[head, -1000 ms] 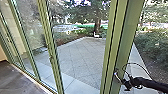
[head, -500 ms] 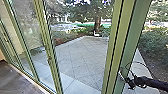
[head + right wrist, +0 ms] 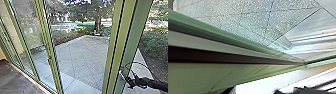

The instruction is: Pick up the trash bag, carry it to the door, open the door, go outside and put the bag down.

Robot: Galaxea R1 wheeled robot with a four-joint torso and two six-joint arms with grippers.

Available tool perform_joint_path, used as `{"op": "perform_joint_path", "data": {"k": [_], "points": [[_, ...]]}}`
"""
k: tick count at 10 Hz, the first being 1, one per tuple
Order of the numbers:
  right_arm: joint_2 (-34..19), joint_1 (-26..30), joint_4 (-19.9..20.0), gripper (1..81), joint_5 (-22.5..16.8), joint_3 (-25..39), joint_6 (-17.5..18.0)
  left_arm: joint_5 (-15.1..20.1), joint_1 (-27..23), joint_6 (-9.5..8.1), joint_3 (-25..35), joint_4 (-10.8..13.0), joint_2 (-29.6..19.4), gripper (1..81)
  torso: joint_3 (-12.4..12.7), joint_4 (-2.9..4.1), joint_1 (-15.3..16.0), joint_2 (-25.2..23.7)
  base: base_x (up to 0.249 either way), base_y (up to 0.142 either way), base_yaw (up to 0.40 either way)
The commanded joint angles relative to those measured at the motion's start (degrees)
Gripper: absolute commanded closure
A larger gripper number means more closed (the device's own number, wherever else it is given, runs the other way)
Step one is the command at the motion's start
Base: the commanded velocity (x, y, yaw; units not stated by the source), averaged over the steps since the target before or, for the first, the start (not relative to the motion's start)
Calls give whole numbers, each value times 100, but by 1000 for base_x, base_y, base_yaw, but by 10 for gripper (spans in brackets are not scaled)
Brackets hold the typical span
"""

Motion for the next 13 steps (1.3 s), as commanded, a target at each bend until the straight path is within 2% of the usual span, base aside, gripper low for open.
{"op": "perform_joint_path", "data": {"k": [1,2,5,7,11,13], "points": [[-299,909,140,10,987,793,-20,393,-66,27,37,24,-1,811,0,0,0,0,0,0,0],[-361,1006,61,10,1172,705,-64,393,-40,36,37,24,-1,811,-5,0,2,2,0,0,0],[-440,1296,-624,10,1068,389,-99,393,-4,45,37,50,8,811,-9,2,2,4,0,0,0],[-721,1524,-941,10,787,476,-99,393,13,45,37,50,17,811,-9,2,-11,0,0,0,0],[-1458,1832,-1740,10,611,1406,-91,393,13,45,37,67,52,811,-18,9,-5,9,0,0,0],[-1732,2025,-2022,10,295,1899,-82,393,13,53,37,68,61,811,-20,13,0,13,0,0,0]]}}
